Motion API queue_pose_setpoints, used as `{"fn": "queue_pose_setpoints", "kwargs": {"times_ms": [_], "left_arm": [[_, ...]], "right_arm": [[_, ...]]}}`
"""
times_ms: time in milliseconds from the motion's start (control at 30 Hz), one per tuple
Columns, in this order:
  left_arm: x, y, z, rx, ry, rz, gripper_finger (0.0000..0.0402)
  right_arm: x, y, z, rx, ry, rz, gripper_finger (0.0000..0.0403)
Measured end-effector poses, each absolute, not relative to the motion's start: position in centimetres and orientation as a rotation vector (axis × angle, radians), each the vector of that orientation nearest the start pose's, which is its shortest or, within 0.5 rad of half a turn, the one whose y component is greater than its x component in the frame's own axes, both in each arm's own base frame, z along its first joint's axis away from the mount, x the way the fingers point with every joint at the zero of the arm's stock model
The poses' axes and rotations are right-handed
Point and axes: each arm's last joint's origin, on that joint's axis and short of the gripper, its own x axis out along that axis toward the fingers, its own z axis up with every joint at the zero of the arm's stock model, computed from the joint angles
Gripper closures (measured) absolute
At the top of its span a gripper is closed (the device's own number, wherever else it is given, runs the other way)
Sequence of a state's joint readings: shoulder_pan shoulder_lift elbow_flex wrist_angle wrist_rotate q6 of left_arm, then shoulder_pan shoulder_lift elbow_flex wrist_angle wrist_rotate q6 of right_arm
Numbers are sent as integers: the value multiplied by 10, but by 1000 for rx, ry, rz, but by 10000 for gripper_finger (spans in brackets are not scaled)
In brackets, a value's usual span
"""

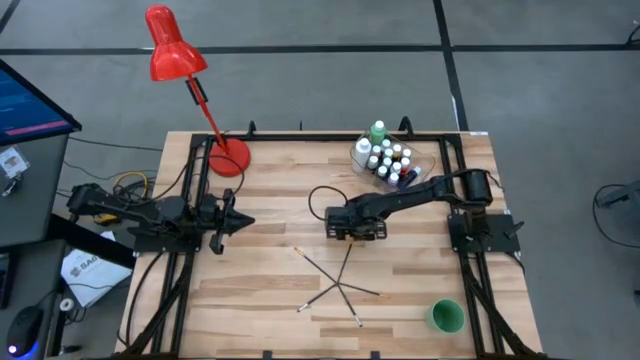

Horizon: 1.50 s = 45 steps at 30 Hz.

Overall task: Pick & Place Paint Supplies
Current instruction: Put the yellow paint brush into the green cup

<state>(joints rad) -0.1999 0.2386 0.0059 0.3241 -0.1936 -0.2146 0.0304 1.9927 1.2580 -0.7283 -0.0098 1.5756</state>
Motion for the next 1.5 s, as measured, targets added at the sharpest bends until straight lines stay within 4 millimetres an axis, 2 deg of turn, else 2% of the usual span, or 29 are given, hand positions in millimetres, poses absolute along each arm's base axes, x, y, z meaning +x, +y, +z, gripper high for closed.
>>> {"fn": "queue_pose_setpoints", "kwargs": {"times_ms": [433, 667, 867, 1000, 1133, 1233, 1367, 1500], "left_arm": [[110, -17, 177, -234, -97, -17, 400], [110, -17, 178, -235, -104, -17, 400], [110, -17, 178, -236, -105, -18, 400], [110, -17, 178, -236, -106, -18, 400], [110, -17, 179, -237, -111, -19, 400], [110, -17, 179, -237, -111, -19, 400], [110, -17, 179, -237, -113, -18, 400], [110, -17, 179, -238, -117, -19, 400]], "right_arm": [[354, -1, 126, 1246, 1168, -1197, 328], [353, -1, 126, 1210, 1180, -1186, 390], [355, 4, 130, 1144, 1161, -1179, 398], [359, 3, 148, 1009, 1046, -1211, 402], [359, 5, 192, 973, 883, -1164, 402], [354, 13, 214, 926, 787, -1145, 402], [338, 27, 252, 852, 614, -1120, 402], [312, 57, 278, 766, 531, -1083, 402]]}}
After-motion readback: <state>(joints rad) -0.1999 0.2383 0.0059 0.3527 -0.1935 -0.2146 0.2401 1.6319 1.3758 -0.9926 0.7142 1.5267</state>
